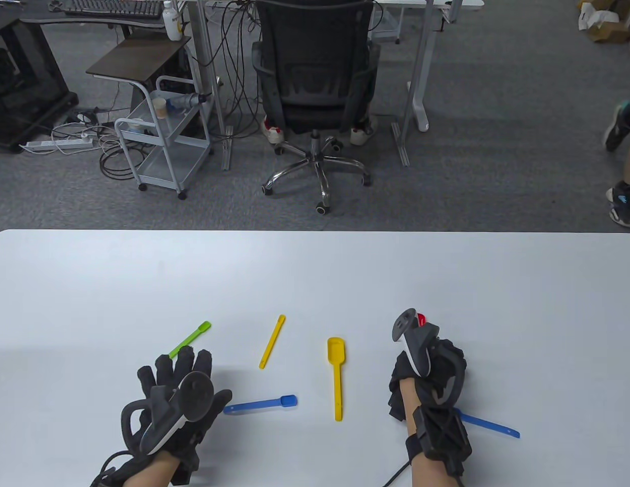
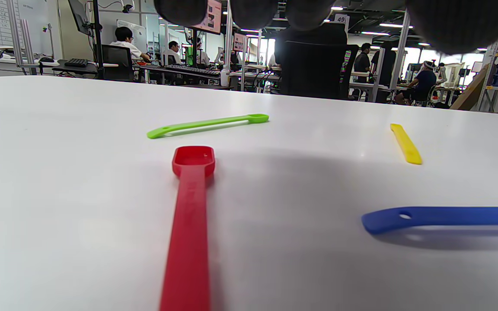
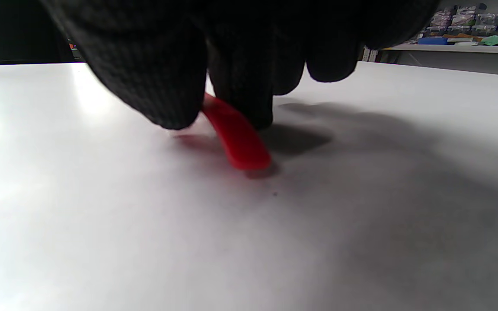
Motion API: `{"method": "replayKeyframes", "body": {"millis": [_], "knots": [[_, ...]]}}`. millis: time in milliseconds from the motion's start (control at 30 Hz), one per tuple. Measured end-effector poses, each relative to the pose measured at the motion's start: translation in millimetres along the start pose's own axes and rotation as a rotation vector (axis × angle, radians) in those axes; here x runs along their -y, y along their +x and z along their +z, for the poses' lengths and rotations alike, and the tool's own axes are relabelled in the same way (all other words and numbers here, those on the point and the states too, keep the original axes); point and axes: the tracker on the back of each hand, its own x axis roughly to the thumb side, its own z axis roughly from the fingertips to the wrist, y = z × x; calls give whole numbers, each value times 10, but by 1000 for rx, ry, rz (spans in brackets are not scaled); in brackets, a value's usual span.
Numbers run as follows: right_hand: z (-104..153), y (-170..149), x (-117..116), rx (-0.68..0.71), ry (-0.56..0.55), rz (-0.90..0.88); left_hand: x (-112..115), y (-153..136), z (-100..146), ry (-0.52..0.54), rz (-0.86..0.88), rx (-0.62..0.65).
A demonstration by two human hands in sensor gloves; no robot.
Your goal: Nest measuring spoons
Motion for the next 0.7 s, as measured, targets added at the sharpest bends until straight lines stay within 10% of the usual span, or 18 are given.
{"method": "replayKeyframes", "body": {"millis": [700], "knots": [[335,135,324,109,-47,-24,5,2,7,-2,0,-5]]}}
